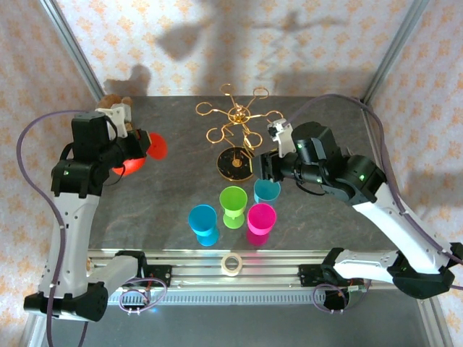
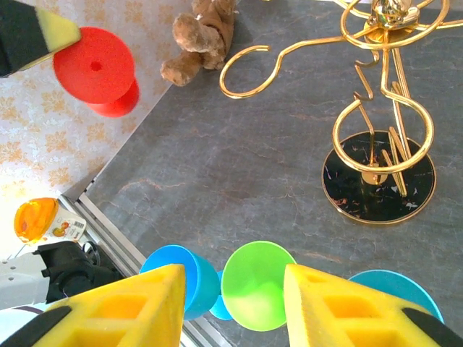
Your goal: Take the wine glass off the wine glass rack
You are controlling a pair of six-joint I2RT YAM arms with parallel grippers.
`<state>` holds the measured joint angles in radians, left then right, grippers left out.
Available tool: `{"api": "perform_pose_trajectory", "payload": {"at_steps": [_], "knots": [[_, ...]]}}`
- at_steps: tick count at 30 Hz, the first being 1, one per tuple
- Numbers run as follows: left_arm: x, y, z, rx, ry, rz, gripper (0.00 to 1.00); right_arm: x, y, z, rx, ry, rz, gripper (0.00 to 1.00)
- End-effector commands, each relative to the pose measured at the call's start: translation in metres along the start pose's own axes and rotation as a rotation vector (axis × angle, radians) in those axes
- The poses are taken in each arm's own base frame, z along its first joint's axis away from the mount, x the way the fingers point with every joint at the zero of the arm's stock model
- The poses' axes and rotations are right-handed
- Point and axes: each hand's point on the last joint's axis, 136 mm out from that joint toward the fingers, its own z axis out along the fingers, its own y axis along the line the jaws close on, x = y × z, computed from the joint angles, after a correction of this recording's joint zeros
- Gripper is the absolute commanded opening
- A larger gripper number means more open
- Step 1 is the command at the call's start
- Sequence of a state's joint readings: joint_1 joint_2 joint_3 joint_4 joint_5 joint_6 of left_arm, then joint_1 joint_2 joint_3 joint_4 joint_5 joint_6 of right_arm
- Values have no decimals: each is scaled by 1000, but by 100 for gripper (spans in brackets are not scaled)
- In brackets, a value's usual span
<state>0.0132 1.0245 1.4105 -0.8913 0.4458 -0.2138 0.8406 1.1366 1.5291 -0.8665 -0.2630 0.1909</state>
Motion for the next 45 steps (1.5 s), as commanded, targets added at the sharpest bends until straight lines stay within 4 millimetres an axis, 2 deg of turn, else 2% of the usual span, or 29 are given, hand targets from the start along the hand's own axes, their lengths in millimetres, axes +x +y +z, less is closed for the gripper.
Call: {"api": "perform_pose_trajectory", "payload": {"at_steps": [1, 6, 10, 16, 22, 33, 38, 45], "knots": [[16, 13, -17, -95, 19, 149, 0, -5, 0, -1, -6, -29, 9, 40], [33, 10, -22, -150, 43, 300, 0, -7, 5, 0, -26, -26, 21, 40], [39, 13, -34, -187, -12, 386, 0, -6, 6, -1, -34, -22, 32, 40], [61, 12, -45, -193, -35, 547, 0, -2, -5, 0, 18, -19, 42, 37], [72, 15, -55, -214, -63, 675, 0, 4, -12, 1, 41, -21, 54, 37], [101, 25, -49, -241, -80, 897, 0, 9, -15, -1, 45, -25, 64, 38], [103, 23, -50, -247, -79, 991, 0, 8, -14, -7, 36, -52, 67, 37], [114, 21, -37, -305, -105, 1205, 0, 13, -8, -10, 34, -40, 43, 36]]}}
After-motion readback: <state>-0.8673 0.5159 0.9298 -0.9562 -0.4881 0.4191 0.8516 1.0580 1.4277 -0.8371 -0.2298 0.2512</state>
